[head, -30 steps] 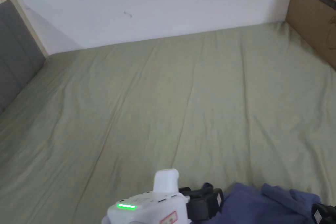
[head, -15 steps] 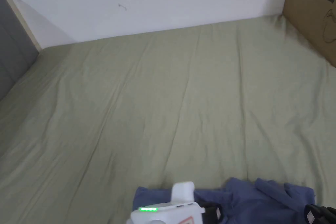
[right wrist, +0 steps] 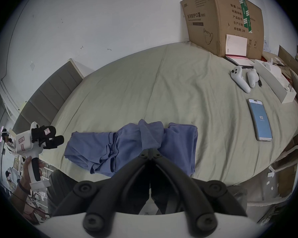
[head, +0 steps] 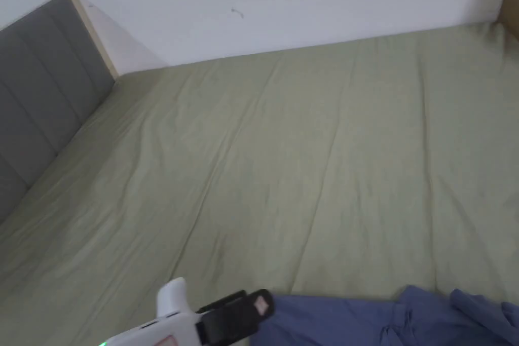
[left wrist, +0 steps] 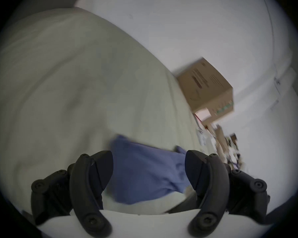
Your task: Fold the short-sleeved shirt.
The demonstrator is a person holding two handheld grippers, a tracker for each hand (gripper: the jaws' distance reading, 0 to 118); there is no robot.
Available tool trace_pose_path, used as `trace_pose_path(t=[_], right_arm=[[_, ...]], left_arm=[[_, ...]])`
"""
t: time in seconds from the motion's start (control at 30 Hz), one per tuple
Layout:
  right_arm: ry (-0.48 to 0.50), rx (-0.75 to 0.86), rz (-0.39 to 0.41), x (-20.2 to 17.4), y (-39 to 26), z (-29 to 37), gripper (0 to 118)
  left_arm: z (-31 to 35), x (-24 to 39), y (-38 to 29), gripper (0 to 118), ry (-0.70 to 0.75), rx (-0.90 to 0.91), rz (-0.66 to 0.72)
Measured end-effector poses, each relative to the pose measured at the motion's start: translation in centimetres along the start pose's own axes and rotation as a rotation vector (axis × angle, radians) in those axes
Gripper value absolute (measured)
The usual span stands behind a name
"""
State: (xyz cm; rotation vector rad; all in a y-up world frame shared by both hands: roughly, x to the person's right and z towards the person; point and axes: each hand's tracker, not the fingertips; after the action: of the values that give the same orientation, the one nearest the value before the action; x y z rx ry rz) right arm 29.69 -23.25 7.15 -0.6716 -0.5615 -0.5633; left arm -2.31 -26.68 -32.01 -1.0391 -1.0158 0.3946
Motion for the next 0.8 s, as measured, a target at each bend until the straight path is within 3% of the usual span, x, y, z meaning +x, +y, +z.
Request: trace_pose_path(t=[0.07, 0.27, 0.37, 0.43, 0.57, 0.67, 0.8], right_arm=[[-0.001, -0.003, -0.001, 0.0, -0.1, 0.0, 0], [-0.019, -0.010, 0.003, -0.1, 0.0, 0.3, 0], [-0.029, -0.005, -0.001, 0.1, 0.1, 0.7, 0], [-0.031, 0.001, -0.009, 0.2, 0.1, 0.8, 0], [-0.035, -0.004, -0.003, 0.0, 0.3, 0.9, 0], [-0.031, 0.003, 0.004, 0.1, 0.4, 1.0, 0], [-0.019, 0.011, 0.000, 0.1, 0.5, 0.9, 0]], left_arm=[[-0.2, -2.1, -0.1, 91, 0.055, 0.028, 0.070], [-5.9, -5.7, -3.0, 90, -0.168, -0.033, 0.333], [-7.0, -5.0, -4.0, 68, -0.248, 0.019, 0.412], [-8.2, -4.9, -4.6, 26, -0.221, -0.049, 0.454], [-6.1, -3.6, -4.5, 18, -0.192, 0.003, 0.390], [-2.5, -1.6, -2.4, 18, -0.122, 0.040, 0.237], [3.5, 2.9, 1.3, 18, 0.095, 0.146, -0.012]])
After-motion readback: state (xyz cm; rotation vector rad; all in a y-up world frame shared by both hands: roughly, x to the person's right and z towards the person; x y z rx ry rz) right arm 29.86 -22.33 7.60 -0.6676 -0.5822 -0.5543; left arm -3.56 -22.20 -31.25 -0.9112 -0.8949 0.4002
